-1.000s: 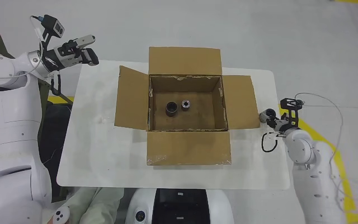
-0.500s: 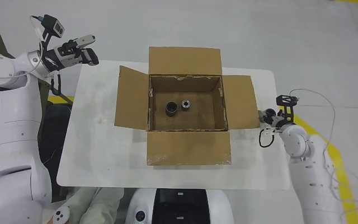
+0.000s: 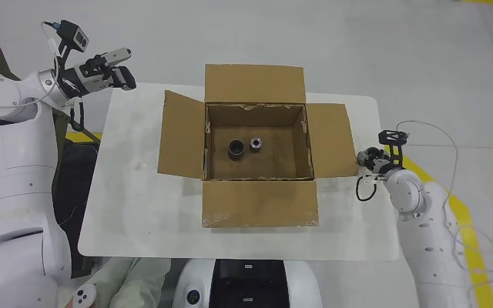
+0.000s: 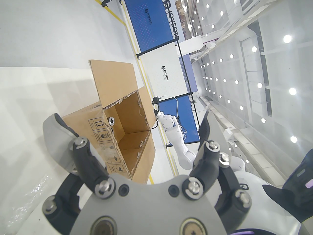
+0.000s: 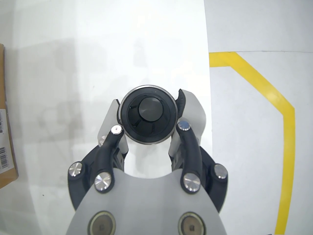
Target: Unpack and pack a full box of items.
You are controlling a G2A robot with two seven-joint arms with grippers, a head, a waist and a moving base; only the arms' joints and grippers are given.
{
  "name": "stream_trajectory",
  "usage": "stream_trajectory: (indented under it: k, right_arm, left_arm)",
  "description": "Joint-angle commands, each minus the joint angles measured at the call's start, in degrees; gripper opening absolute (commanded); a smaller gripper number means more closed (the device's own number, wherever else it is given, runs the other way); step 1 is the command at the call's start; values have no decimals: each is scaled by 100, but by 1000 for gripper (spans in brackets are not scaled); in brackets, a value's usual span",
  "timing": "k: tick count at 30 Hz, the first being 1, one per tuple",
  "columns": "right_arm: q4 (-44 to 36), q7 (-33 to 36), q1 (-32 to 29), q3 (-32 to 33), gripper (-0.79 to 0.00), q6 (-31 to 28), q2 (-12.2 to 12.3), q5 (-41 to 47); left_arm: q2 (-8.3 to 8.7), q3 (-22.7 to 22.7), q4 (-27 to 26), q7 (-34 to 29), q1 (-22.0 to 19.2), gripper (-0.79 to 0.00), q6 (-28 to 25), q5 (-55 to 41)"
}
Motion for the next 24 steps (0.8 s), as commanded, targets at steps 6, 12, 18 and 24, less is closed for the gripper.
stream_trajectory:
  k: [6, 12, 18, 24]
  right_arm:
    - [-321, -37, -172, 41, -785, 26, 21, 23]
    - [-644, -106, -323, 35, -785, 22, 30, 84]
    - [-1248, -256, -635, 139, -785, 50, 47, 134]
    - [-1759, -328, -827, 238, -785, 99, 64, 158]
  left_arm:
    - [0, 0, 0, 0, 0, 0, 0, 0]
    - [0, 0, 0, 0, 0, 0, 0, 0]
    - [0, 0, 0, 0, 0, 0, 0, 0]
    - [0, 0, 0, 0, 0, 0, 0, 0]
